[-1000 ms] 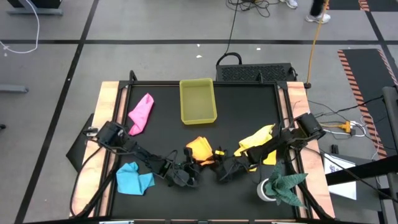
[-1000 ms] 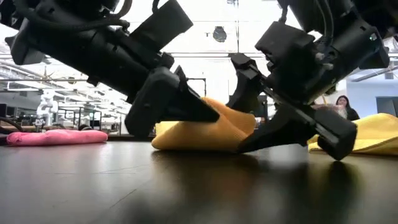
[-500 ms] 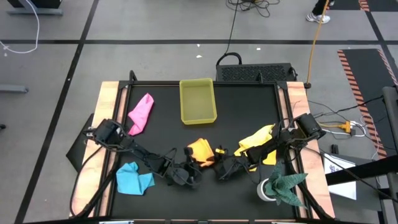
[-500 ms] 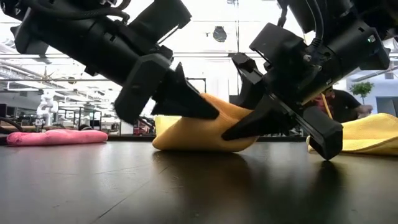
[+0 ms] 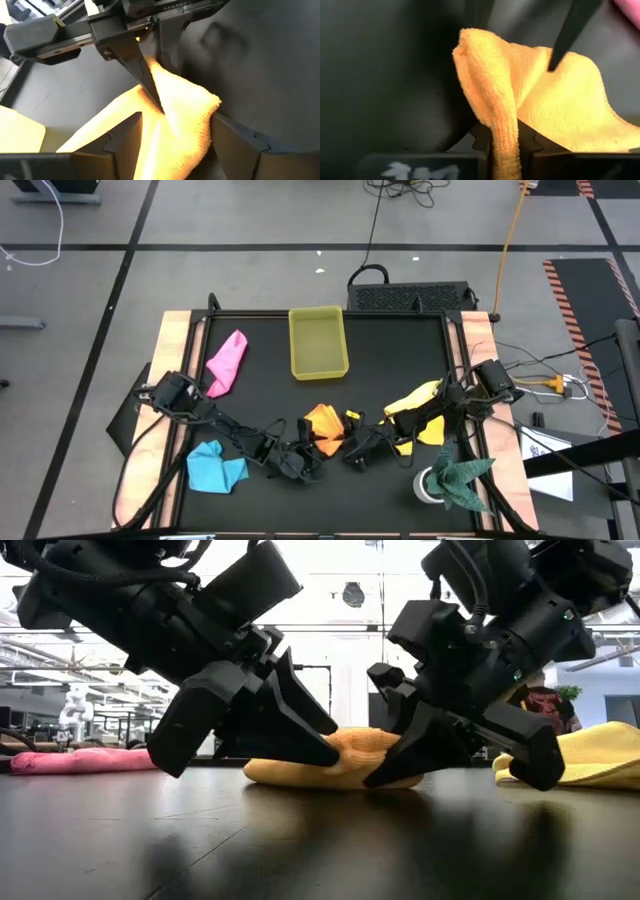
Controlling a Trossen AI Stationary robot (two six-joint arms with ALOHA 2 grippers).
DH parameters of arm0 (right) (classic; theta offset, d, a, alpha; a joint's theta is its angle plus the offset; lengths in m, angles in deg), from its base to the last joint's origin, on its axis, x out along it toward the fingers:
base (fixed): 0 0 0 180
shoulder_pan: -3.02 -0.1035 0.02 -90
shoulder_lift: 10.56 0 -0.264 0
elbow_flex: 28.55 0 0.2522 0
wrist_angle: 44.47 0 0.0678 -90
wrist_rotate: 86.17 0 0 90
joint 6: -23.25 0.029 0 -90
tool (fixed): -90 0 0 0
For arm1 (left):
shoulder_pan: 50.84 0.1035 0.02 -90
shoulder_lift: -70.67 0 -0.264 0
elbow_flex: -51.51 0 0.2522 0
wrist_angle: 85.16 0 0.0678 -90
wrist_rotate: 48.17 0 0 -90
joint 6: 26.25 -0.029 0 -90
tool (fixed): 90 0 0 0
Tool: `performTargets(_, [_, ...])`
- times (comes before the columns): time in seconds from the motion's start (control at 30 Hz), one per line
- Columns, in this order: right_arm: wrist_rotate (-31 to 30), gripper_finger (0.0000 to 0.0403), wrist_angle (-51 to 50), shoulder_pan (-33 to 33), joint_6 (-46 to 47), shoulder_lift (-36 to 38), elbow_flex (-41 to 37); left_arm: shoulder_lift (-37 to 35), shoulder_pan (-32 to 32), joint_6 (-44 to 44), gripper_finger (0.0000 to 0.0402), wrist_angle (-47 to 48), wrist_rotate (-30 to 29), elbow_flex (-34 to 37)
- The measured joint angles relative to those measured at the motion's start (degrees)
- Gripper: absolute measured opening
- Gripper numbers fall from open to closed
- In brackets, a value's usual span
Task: Fold microfiber towels
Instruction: Put the orange towel into the yellow bin
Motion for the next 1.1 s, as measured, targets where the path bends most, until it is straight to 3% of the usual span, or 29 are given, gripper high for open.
performTargets(0.23, [0.0, 0.0059, 0.1, 0.3, -0.4, 0.0, 0.0, 0.0, 0.0, 3.3, 0.0230, 0.6, -0.6, 0.0])
performTargets(0.53, [0.1, 0.0173, -9.3, -1.1, 4.2, 6.2, 0.0, -1.7, -0.5, 9.4, 0.0230, 3.0, 1.9, 0.0])
performTargets(0.67, [0.1, 0.0200, -14.0, -2.5, 4.1, 9.8, 0.0, -4.1, -0.5, 13.7, 0.0230, 5.9, 2.0, 0.0])
performTargets(0.87, [-0.2, 0.0184, -16.3, -3.7, -0.6, 10.7, 0.0, -5.4, -0.3, 16.5, 0.0230, 8.6, 0.3, 0.0])
performTargets(1.1, [-5.9, 0.0088, -16.0, -3.6, -4.5, 10.5, 0.0, -5.4, 0.1, 19.2, 0.0230, 10.9, -3.2, 0.0])
